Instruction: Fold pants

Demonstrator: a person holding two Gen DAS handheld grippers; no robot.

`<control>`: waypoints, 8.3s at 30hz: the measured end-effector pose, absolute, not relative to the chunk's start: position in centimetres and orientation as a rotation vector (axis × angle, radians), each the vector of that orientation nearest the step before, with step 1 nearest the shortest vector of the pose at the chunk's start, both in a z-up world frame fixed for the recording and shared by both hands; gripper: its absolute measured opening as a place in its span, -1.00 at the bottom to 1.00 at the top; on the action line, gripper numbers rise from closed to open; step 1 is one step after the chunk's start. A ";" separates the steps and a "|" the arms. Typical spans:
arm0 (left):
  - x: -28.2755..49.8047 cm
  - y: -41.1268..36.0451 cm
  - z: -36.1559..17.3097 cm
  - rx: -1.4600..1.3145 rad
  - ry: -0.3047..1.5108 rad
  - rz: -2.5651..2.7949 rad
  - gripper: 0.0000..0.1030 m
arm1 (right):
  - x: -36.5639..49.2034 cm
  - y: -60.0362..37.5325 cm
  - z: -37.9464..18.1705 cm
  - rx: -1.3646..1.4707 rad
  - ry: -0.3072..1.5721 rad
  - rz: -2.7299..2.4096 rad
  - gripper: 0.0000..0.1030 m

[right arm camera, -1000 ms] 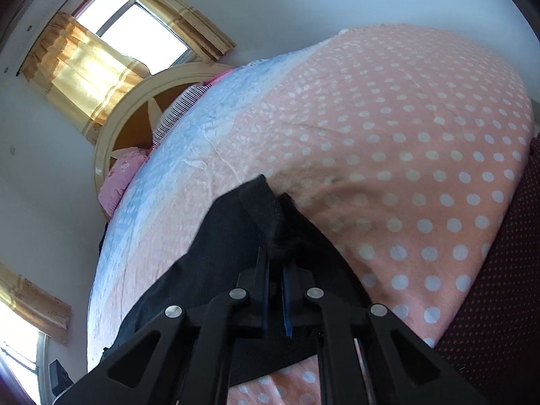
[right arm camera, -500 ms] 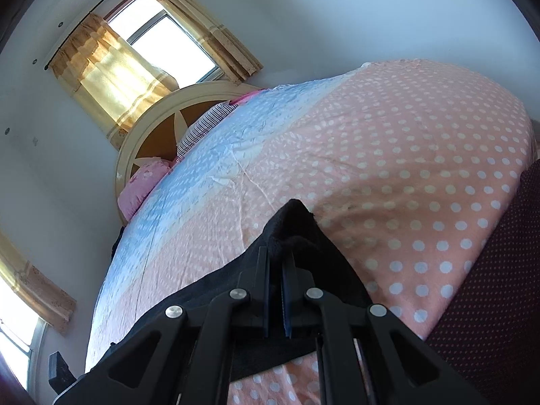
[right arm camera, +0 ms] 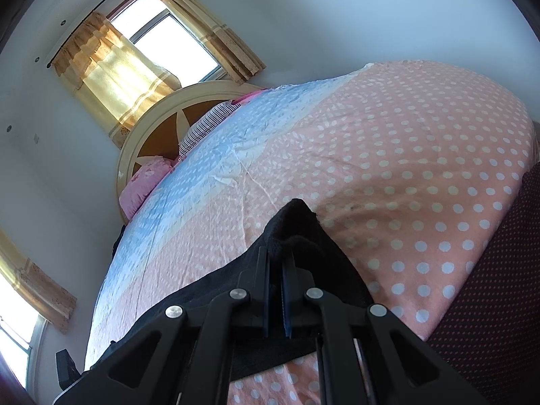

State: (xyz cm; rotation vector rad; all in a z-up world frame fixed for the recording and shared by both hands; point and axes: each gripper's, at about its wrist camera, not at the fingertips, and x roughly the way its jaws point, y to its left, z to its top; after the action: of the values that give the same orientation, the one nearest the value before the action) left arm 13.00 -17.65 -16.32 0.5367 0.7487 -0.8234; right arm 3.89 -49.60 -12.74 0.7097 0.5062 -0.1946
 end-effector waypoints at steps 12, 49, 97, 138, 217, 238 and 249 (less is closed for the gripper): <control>12.7 -15.0 -13.7 0.436 0.752 -0.885 -0.90 | 2.6 -49.8 -11.9 0.686 0.493 -0.184 -0.89; 17.3 -8.4 -16.6 0.337 0.792 -0.612 0.40 | 11.6 -55.0 -15.5 0.788 0.688 -0.159 -0.96; 13.7 0.4 -18.3 0.323 0.792 -0.461 0.69 | 12.3 -13.4 -15.5 -0.024 0.865 0.619 -0.55; 15.7 14.5 -18.9 0.129 0.827 -0.168 1.00 | 18.0 -5.2 -13.0 -0.129 0.923 0.745 -0.35; 15.6 -1.0 -15.7 0.151 0.718 -0.408 1.00 | 6.6 -54.7 -17.5 0.770 0.755 -0.192 -0.06; 17.4 0.3 -17.9 0.107 0.801 -0.375 1.00 | 6.9 -54.8 -19.1 0.808 0.743 -0.040 -0.75; 17.1 1.2 -17.3 0.041 0.775 -0.367 1.00 | 5.8 -50.2 -12.1 0.723 0.603 0.031 -0.76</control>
State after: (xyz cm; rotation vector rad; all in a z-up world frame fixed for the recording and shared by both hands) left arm 17.12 1.24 -17.29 0.0406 0.7752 -0.3673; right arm 5.81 -50.17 -12.09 0.7228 0.6033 0.0308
